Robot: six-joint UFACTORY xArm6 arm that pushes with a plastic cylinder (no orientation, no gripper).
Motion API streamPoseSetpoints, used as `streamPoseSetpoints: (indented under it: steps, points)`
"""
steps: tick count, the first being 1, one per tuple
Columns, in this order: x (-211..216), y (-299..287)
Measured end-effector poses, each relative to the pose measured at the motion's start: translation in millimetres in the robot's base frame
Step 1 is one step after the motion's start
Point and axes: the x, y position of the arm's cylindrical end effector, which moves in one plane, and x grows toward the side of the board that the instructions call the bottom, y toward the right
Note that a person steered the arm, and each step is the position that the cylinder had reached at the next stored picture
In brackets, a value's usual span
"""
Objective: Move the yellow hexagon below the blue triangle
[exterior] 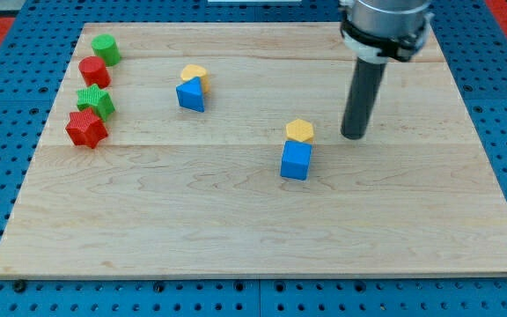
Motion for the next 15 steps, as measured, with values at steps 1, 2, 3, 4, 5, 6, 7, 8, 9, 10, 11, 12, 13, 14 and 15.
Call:
streamPoseSetpoints:
  steps: [1, 2, 3, 4, 5, 6, 7, 8, 9, 10, 11, 12, 13, 14, 15]
  points:
    - [0.4, -41.8]
    - [1.2, -84.1]
    - [19.3, -85.6]
    - [5.8, -127.6]
    - [-23.5, -154.4]
    - [-33.2, -165.8]
    - [-49.1, -143.2]
    - [-65.5, -146.3]
    - [-66.3, -168.2]
    - [-51.8, -168.5]
    - [-51.7, -182.2]
    - [-51.7, -181.9]
    - [-51.4, -170.6]
    - [-22.8, -58.0]
    - [38.1, 29.7]
